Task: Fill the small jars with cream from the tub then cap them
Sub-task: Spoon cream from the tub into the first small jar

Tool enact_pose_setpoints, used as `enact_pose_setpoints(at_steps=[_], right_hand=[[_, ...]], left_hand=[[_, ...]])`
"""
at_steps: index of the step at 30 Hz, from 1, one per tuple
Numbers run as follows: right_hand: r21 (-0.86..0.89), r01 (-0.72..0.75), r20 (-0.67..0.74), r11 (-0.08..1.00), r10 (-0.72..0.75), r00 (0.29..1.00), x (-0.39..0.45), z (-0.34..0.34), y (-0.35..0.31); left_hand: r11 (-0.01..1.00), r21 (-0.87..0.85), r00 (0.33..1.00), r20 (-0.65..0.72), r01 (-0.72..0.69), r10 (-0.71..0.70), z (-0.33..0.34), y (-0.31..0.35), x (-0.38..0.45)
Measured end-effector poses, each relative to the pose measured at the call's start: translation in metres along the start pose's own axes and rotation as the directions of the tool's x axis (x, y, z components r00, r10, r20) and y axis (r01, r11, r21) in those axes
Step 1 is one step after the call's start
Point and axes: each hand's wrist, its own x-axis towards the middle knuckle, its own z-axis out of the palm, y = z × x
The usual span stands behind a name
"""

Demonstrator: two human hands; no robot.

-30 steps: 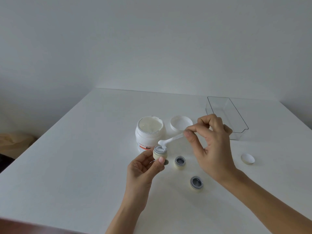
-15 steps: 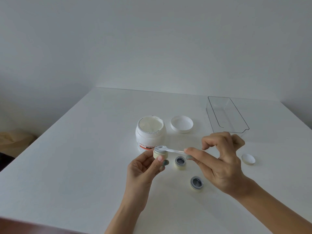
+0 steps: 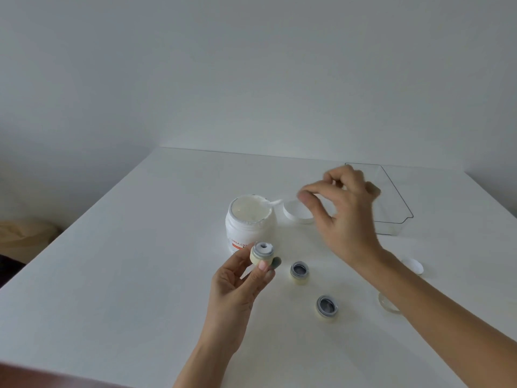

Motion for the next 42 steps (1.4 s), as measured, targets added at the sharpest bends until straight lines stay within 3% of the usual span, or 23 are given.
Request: enact_pose_setpoints(at_steps=[2,7,11,15,20,29,36,42], right_hand=[[-0.053,0.028,0.153,0.998,-0.020,0.988,0.016,0.015,-0.005],[-0.193,0.294,0.438,0.936,-0.186,0.880,0.043,0.052,-0.018],[-0.208,0.356,0.595,0.911,-0.171,0.785,0.050,0.065,-0.023],[-0.156,0.166,0.661,0.974,-0.022,0.750,0.053,0.064,-0.025],[-0.124,-0.115,0.644,0.986,0.168,0.746,0.056,0.053,-0.013],[0.023,-0.572,0.605,0.820,0.444,0.661,0.051,0.044,0.007],[0.218,-0.735,0.672,0.642,0.448,0.590,0.046,0.027,0.011],[0.215,-0.709,0.687,0.671,0.412,0.598,0.018,0.004,0.003]], left_hand=[[1.000,0.012,1.000,0.002,0.009,-0.009,0.000,0.002,-0.001],[1.000,0.016,1.000,-0.006,0.019,-0.019,0.002,0.004,-0.003],[0.999,-0.045,1.000,-0.016,0.016,-0.017,0.001,0.004,-0.003],[1.000,-0.021,1.000,-0.010,0.015,-0.015,0.002,0.004,-0.003],[0.999,0.053,1.000,0.021,-0.003,0.002,0.000,0.004,-0.002],[0.998,0.062,0.999,-0.013,-0.033,0.034,-0.001,0.004,-0.002],[0.997,0.078,0.999,-0.031,-0.026,0.029,-0.001,0.005,-0.002],[0.997,0.068,0.998,-0.043,-0.032,0.035,0.000,0.006,-0.002]])
